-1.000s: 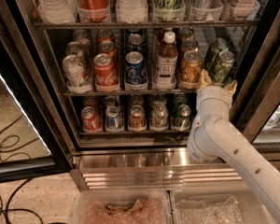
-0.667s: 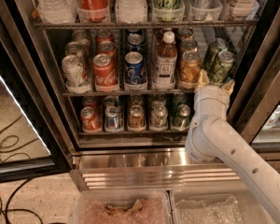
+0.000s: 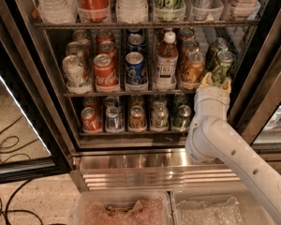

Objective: Pick green can from middle shelf of fridge

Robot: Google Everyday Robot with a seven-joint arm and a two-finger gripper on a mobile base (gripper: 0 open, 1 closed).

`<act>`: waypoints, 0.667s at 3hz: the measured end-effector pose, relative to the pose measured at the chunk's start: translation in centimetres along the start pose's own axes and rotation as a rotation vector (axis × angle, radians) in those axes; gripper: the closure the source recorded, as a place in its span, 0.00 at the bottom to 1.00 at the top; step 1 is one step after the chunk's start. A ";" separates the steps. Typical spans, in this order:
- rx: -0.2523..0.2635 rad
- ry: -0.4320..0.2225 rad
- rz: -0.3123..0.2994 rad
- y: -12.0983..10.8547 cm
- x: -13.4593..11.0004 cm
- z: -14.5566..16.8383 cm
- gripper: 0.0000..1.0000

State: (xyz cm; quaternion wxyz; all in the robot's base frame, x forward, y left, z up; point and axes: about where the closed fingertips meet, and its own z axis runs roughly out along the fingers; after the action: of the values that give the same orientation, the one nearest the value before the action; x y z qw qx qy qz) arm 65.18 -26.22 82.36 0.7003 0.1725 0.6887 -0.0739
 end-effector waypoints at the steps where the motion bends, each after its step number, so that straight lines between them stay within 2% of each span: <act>1: 0.000 0.000 0.000 0.0 0.0 0.0 0.64; 2: 0.000 0.000 0.000 0.0 0.0 0.0 0.58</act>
Offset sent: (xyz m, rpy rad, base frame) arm 0.0000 0.0000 0.0000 0.0000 0.0000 0.0000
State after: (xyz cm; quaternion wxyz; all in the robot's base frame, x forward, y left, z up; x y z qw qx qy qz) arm 65.18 -26.22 82.36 0.7003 0.1726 0.6887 -0.0739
